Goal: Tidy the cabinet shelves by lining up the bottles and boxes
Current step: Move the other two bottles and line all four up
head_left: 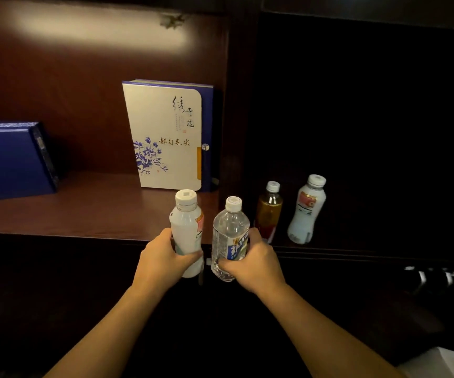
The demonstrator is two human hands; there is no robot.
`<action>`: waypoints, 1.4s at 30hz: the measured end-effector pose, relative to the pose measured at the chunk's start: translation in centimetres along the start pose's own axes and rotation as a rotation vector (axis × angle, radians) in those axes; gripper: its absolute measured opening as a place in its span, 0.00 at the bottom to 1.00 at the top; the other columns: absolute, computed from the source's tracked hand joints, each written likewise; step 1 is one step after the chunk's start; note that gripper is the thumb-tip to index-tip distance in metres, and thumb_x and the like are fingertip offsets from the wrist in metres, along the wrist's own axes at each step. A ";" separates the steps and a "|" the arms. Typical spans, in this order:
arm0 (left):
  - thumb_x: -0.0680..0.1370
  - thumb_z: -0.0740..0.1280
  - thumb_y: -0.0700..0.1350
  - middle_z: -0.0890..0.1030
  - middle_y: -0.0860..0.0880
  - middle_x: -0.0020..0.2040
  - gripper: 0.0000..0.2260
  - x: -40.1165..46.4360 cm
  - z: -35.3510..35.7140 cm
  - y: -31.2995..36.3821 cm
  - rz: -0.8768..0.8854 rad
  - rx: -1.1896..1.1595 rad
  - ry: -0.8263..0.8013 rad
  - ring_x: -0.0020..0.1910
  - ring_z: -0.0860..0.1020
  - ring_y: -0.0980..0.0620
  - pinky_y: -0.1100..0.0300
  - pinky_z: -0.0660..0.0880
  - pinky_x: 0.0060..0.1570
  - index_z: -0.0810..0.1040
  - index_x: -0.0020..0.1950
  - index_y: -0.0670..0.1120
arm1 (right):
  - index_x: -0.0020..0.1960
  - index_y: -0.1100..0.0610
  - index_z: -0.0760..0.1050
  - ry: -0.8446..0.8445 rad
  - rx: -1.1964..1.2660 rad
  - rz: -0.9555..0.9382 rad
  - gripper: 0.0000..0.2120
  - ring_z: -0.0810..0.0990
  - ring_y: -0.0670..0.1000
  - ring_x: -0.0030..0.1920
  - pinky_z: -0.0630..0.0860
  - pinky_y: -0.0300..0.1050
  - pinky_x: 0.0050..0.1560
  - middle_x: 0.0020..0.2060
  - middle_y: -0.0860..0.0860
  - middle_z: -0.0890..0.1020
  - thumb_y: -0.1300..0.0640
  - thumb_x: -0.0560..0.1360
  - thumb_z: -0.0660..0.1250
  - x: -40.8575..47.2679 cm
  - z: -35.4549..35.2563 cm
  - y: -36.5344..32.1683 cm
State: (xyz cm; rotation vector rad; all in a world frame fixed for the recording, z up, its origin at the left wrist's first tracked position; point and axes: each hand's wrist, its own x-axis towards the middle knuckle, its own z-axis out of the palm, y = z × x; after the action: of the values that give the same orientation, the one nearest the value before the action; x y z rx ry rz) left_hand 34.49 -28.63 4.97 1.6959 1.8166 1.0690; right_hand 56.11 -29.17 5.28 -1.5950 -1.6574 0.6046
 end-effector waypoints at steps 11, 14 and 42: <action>0.64 0.79 0.61 0.79 0.59 0.53 0.30 -8.2 8.9 8.7 0.079 0.017 -0.114 0.50 0.79 0.56 0.60 0.76 0.45 0.74 0.61 0.55 | 0.56 0.42 0.69 0.076 0.013 0.050 0.33 0.82 0.40 0.45 0.81 0.41 0.45 0.45 0.40 0.82 0.39 0.55 0.78 -6.8 -11.3 8.5; 0.64 0.78 0.62 0.80 0.57 0.54 0.31 -8.8 11.6 10.7 0.117 0.036 -0.144 0.51 0.79 0.56 0.60 0.77 0.47 0.74 0.63 0.54 | 0.54 0.40 0.67 0.107 -0.006 0.090 0.33 0.81 0.40 0.44 0.81 0.38 0.43 0.44 0.39 0.82 0.38 0.54 0.77 -7.3 -13.8 10.5; 0.69 0.78 0.55 0.79 0.50 0.58 0.28 3.1 30.6 23.5 0.253 -0.038 -0.350 0.56 0.78 0.51 0.61 0.73 0.49 0.73 0.63 0.47 | 0.58 0.44 0.68 0.341 -0.037 0.210 0.34 0.78 0.34 0.43 0.74 0.28 0.37 0.44 0.35 0.77 0.44 0.58 0.80 4.7 -26.7 22.9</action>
State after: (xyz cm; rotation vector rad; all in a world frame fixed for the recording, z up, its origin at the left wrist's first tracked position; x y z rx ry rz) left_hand 72.04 -19.37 5.07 1.9838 1.3847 0.8274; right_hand 91.46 -26.24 4.89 -1.7999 -1.2677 0.3791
